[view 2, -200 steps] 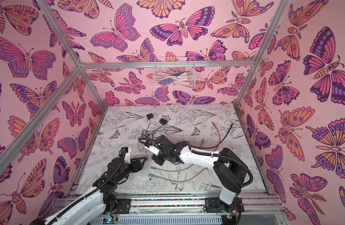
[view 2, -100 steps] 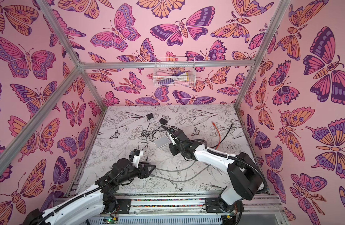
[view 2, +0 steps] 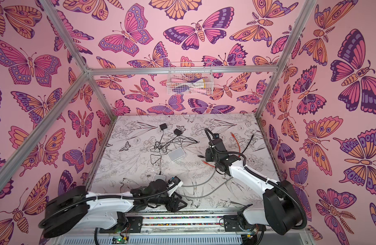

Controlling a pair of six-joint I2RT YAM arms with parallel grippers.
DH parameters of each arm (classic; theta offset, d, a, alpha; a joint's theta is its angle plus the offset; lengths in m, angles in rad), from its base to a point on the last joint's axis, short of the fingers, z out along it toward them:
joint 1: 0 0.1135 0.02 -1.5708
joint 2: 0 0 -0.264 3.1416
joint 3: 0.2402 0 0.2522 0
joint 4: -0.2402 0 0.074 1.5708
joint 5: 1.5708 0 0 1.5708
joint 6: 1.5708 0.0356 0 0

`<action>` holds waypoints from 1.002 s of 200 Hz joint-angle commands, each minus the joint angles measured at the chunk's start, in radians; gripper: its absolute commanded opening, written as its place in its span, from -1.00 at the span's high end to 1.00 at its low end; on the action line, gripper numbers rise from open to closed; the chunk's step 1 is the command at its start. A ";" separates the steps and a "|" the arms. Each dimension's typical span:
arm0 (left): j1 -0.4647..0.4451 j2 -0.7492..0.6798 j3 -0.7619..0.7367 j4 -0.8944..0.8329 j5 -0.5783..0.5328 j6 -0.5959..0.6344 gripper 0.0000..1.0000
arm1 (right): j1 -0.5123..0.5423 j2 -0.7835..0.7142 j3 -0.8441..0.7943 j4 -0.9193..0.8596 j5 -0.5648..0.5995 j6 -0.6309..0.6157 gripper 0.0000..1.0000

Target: Insert the plug into the switch port

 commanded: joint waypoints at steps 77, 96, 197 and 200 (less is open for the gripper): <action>-0.035 0.297 0.016 0.352 0.022 -0.066 -0.40 | -0.006 -0.065 -0.077 0.038 0.004 0.025 0.18; -0.032 0.305 0.028 0.304 -0.053 -0.058 -0.40 | -0.006 -0.085 -0.101 0.060 -0.002 0.020 0.18; 0.156 0.006 0.125 0.024 -0.022 0.025 -0.39 | -0.006 -0.019 -0.022 0.042 -0.057 -0.099 0.17; 0.158 -0.030 0.128 -0.010 -0.032 0.035 -0.40 | -0.005 -0.017 -0.021 0.044 -0.062 -0.103 0.17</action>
